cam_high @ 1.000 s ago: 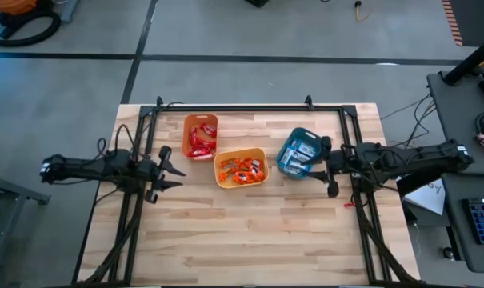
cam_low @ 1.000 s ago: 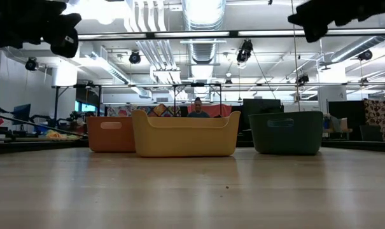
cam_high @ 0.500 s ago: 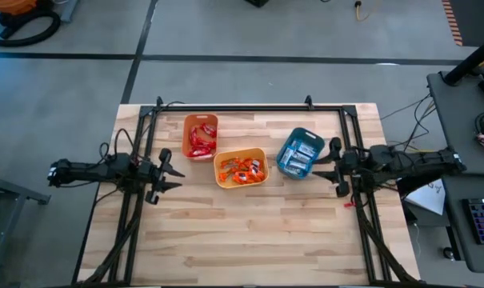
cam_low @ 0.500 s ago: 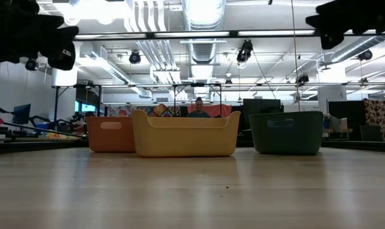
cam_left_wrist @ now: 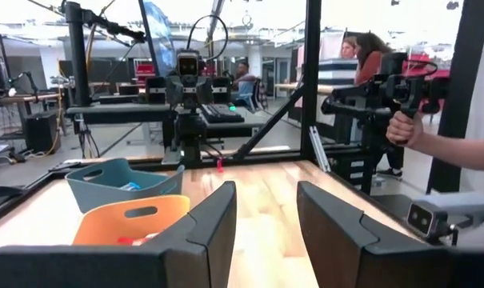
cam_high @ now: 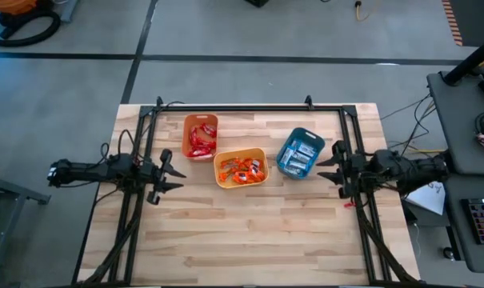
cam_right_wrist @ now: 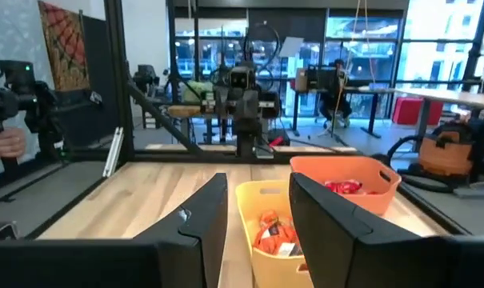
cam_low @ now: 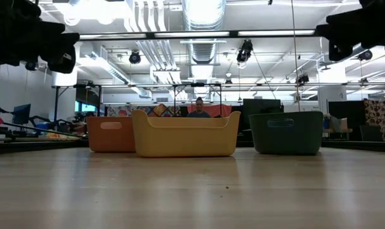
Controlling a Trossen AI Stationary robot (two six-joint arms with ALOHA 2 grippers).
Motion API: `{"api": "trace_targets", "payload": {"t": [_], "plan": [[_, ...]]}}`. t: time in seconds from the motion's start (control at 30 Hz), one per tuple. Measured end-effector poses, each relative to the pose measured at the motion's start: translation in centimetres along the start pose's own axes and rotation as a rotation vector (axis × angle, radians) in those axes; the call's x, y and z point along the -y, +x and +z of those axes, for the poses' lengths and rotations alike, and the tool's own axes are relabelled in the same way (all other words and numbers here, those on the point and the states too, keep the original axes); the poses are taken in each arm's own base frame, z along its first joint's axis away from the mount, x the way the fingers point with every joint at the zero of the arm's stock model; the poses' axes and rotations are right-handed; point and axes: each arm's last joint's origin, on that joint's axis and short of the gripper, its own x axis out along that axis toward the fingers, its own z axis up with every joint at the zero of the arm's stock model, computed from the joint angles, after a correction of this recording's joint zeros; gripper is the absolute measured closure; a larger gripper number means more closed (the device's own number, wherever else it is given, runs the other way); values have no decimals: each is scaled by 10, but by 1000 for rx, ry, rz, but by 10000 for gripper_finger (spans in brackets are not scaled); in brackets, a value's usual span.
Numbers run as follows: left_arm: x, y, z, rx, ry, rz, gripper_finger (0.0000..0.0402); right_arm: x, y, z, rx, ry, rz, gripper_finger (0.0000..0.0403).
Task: Sort candy
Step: Return to Home Position
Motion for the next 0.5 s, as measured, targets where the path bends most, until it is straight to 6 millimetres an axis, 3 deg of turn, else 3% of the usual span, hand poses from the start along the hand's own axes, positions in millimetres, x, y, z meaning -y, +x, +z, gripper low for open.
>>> {"api": "trace_targets", "payload": {"t": [0.27,0.5], "plan": [[-1,1,-3,-34,-20,12,283,-1,7,-34,-14,-175,-6,275],[-1,2,-4,-49,-39,14,283,0,7,-36,-42,-203,-18,275]]}}
